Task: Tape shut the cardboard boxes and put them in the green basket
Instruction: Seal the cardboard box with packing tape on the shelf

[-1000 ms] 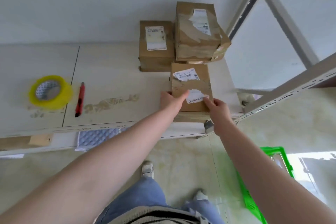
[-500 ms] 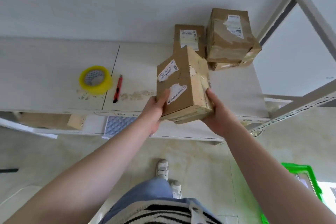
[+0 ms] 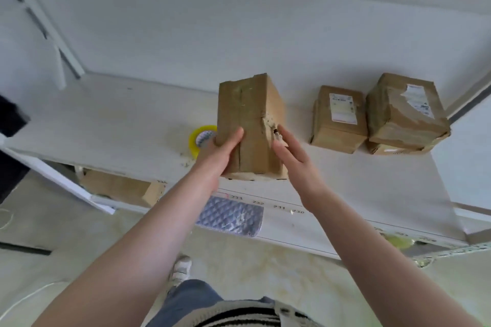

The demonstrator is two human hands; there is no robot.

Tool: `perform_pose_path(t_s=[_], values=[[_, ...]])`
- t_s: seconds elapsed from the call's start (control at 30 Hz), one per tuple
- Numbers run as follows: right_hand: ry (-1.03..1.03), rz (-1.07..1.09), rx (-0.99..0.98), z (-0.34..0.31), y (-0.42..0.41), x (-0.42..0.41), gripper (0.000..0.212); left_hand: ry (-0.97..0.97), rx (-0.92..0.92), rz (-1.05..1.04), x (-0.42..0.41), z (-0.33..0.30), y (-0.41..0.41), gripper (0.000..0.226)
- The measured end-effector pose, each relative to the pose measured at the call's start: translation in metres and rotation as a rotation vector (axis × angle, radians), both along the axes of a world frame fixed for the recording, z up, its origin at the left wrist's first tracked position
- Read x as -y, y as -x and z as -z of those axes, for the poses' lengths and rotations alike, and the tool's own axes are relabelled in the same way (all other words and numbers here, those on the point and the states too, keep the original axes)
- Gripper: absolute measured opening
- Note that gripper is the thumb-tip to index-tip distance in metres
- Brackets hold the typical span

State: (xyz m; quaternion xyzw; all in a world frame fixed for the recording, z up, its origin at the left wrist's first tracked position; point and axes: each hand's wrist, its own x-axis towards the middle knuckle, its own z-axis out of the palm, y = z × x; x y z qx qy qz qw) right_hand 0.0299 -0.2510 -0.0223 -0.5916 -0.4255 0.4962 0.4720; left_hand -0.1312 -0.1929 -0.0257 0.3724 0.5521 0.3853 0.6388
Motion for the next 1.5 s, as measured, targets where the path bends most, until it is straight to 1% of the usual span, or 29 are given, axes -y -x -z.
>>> perform_pose_path(t_s=[0.03,0.07,0.1,0.17,0.23,0.3,0.33,0.37,0.47,0.5,0.53,0.57,0.6,0.67,0.7,0.73,0.8,0.87,0.93,0.97,1.07,1.1,1.13,1.2,1.27,1.33,1.37,1.43,1.5], values=[[0.014,0.060,0.094,0.000,0.009,-0.011,0.056,0.067,0.103,0.023,-0.010,0.006,0.023,0.063],[0.051,0.117,0.135,0.002,0.019,-0.022,0.060,0.135,0.189,0.066,-0.020,0.014,0.047,0.063],[0.098,0.144,0.107,0.005,0.033,-0.034,0.065,0.194,0.249,0.118,-0.029,0.021,0.071,0.063],[0.189,0.100,-0.107,0.013,0.070,-0.055,0.068,0.254,0.316,0.192,-0.049,0.040,0.120,0.065],[0.260,0.023,-0.304,0.026,0.120,-0.077,0.055,0.269,0.280,0.231,-0.071,0.054,0.171,0.068],[0.285,0.030,-0.390,0.040,0.171,-0.094,0.045,0.296,0.204,0.219,-0.091,0.060,0.217,0.070],[0.289,0.054,-0.399,0.046,0.193,-0.103,0.042,0.300,0.127,0.201,-0.102,0.062,0.236,0.069],[0.295,0.079,-0.386,0.051,0.214,-0.110,0.039,0.286,0.026,0.172,-0.112,0.064,0.253,0.064],[0.303,0.114,-0.261,0.064,0.258,-0.130,0.036,0.135,-0.280,0.051,-0.140,0.074,0.288,0.033],[0.311,0.112,-0.203,0.069,0.269,-0.136,0.037,0.142,-0.319,0.048,-0.147,0.073,0.294,0.026],[0.321,0.101,-0.134,0.073,0.278,-0.142,0.039,0.200,-0.311,0.048,-0.153,0.074,0.299,0.024],[0.335,0.091,-0.066,0.077,0.286,-0.147,0.040,0.276,-0.284,0.046,-0.157,0.074,0.303,0.028],[0.348,0.091,-0.018,0.080,0.292,-0.151,0.041,0.327,-0.273,0.054,-0.161,0.077,0.306,0.037],[0.366,0.109,0.014,0.088,0.300,-0.159,0.043,0.370,-0.313,0.119,-0.168,0.083,0.309,0.068],[0.372,0.113,0.024,0.092,0.301,-0.162,0.045,0.358,-0.342,0.159,-0.169,0.085,0.309,0.076],[0.370,0.111,0.038,0.095,0.301,-0.165,0.046,0.312,-0.348,0.204,-0.170,0.088,0.308,0.074],[0.319,0.139,0.090,0.102,0.296,-0.169,0.041,0.174,-0.339,0.270,-0.173,0.097,0.304,0.051],[0.236,0.245,0.266,0.110,0.281,-0.172,0.037,0.106,-0.366,0.276,-0.178,0.103,0.300,0.042],[0.191,0.306,0.607,0.119,0.257,-0.174,0.036,0.111,-0.407,0.273,-0.183,0.104,0.296,0.042],[0.208,0.264,0.778,0.125,0.245,-0.174,0.037,0.117,-0.416,0.278,-0.185,0.105,0.295,0.042],[0.363,-0.048,1.173,0.140,0.221,-0.172,0.039,0.108,-0.436,0.307,-0.189,0.108,0.289,0.039],[0.372,-0.094,1.244,0.144,0.217,-0.172,0.037,0.103,-0.437,0.313,-0.190,0.108,0.288,0.037],[0.354,-0.080,1.261,0.146,0.215,-0.172,0.035,0.106,-0.434,0.317,-0.192,0.109,0.287,0.034],[0.305,0.063,1.151,0.142,0.213,-0.171,0.033,0.113,-0.430,0.349,-0.194,0.110,0.285,0.028],[0.279,0.272,0.873,0.128,0.207,-0.167,0.036,0.109,-0.435,0.392,-0.191,0.108,0.281,0.032],[0.222,0.381,0.558,0.105,0.199,-0.156,0.038,0.102,-0.462,0.424,-0.187,0.105,0.275,0.043],[0.167,0.379,0.471,0.092,0.195,-0.147,0.034,0.108,-0.482,0.443,-0.186,0.104,0.270,0.049],[0.067,0.290,0.393,0.066,0.190,-0.129,0.022,0.088,-0.584,0.477,-0.185,0.099,0.263,0.064],[-0.026,0.170,0.277,0.044,0.193,-0.113,0.023,-0.086,-0.746,0.481,-0.184,0.083,0.258,0.075]])
